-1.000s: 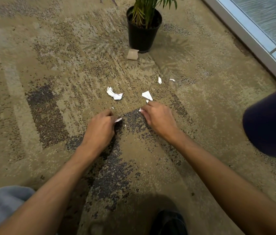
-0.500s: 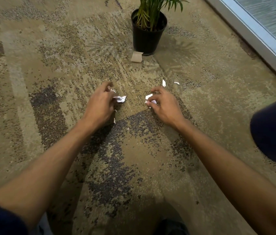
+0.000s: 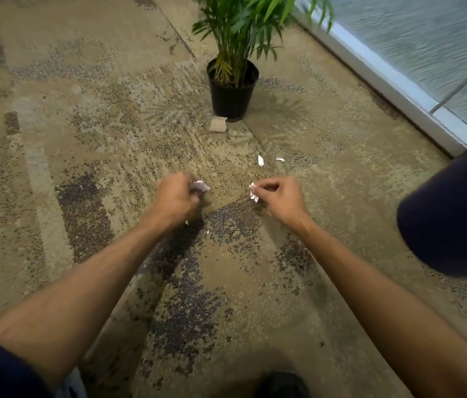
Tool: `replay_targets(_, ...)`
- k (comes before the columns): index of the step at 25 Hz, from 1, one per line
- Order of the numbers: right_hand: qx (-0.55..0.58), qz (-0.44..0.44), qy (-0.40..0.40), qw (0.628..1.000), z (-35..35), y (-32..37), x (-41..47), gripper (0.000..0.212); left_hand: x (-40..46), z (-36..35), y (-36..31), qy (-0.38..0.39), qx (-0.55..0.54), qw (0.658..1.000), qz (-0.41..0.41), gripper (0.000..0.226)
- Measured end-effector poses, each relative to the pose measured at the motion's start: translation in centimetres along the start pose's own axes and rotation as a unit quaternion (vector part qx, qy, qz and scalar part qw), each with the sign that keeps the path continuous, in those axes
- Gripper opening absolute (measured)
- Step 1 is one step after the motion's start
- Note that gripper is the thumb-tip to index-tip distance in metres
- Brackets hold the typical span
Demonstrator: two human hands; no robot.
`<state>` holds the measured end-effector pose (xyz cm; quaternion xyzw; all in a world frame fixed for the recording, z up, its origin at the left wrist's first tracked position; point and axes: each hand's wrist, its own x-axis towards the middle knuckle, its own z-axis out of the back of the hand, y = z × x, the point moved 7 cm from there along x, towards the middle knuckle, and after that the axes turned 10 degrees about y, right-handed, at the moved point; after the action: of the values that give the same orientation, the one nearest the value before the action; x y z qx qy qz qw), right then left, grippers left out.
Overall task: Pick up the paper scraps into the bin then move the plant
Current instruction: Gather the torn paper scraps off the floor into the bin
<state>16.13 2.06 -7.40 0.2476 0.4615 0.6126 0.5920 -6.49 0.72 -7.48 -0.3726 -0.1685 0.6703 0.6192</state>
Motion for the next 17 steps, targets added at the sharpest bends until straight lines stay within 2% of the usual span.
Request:
replay_targets(3,0.048,0.029,-0.059,0.997,5.2,2.7,-2.9,0.010,-1.2,0.8,-5.3,-0.040,-0.060,0.997,-0.026,0.005)
replay_targets(6,0.060,0.075,-0.111,0.989,11.3,6.3,-6.9,0.011,-2.5,1.0,-12.9,-0.031,-0.161,0.985,-0.062,0.013)
replay_targets(12,0.004,0.155,-0.284,0.946,26.1,11.1,-17.0,0.007,-5.2,-3.0,-32.2,0.106,-0.332,0.920,-0.178,0.024)
replay_targets(14,-0.042,0.146,-0.335,0.930,30.8,11.1,-20.2,0.007,-6.3,-5.5,-38.1,0.155,-0.343,0.904,-0.204,0.020)
replay_targets(17,-0.091,0.102,-0.368,0.920,36.7,9.3,-24.1,0.005,-7.5,-9.8,-45.2,0.200,-0.289,0.912,-0.211,0.027)
